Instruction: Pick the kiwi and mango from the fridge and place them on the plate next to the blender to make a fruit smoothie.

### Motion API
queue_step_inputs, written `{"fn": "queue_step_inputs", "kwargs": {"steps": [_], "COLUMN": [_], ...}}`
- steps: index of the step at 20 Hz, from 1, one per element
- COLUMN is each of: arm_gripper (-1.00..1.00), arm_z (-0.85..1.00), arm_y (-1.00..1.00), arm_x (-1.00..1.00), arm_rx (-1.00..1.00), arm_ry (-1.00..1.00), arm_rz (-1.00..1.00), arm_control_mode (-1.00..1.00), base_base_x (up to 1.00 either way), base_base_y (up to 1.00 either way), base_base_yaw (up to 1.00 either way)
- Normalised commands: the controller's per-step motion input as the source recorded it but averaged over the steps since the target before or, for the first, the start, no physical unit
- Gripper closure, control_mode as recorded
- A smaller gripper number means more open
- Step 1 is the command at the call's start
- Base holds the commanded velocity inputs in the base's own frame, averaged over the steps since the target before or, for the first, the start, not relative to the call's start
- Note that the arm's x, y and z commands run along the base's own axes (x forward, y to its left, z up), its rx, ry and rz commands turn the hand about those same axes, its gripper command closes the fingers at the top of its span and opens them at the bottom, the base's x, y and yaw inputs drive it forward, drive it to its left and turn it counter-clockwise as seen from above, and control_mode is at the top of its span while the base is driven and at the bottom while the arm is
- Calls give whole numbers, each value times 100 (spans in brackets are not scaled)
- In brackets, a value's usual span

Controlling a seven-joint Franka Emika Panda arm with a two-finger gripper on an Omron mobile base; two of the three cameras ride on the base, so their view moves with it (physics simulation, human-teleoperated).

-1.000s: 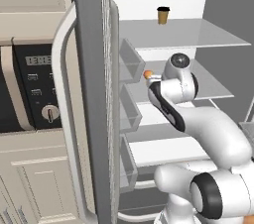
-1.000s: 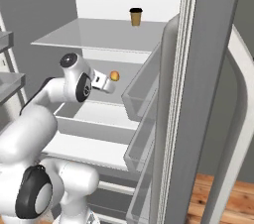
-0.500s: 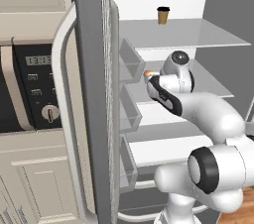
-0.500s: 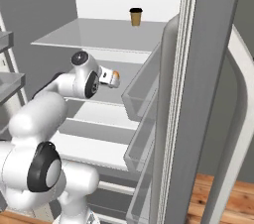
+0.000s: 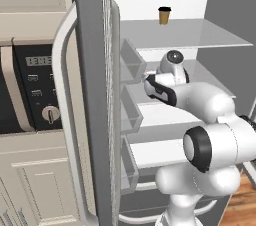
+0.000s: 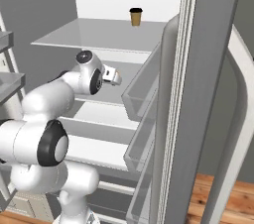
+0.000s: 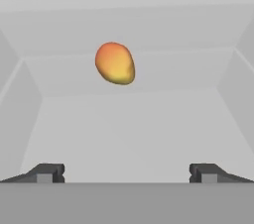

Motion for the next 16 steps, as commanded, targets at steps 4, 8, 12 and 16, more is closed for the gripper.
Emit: {"fn": "queue_step_inputs", "kwargs": {"steps": [4, 8, 12, 16], "arm_gripper": [-100, -100, -100, -100], "arm_z": [-18, -1, 0, -7], "arm_y": [0, 0, 0, 0], "arm_x": [34, 25, 29, 35], "arm_rx": [0, 0, 0, 0], "arm_ry": [0, 0, 0, 0], "arm_rz": [1, 3, 2, 2], "arm_control_mode": [-100, -100, -100, -100], "base_base_x": [0, 0, 0, 0], "base_base_y": [0, 0, 0, 0], "base_base_yaw": [0, 0, 0, 0]}}
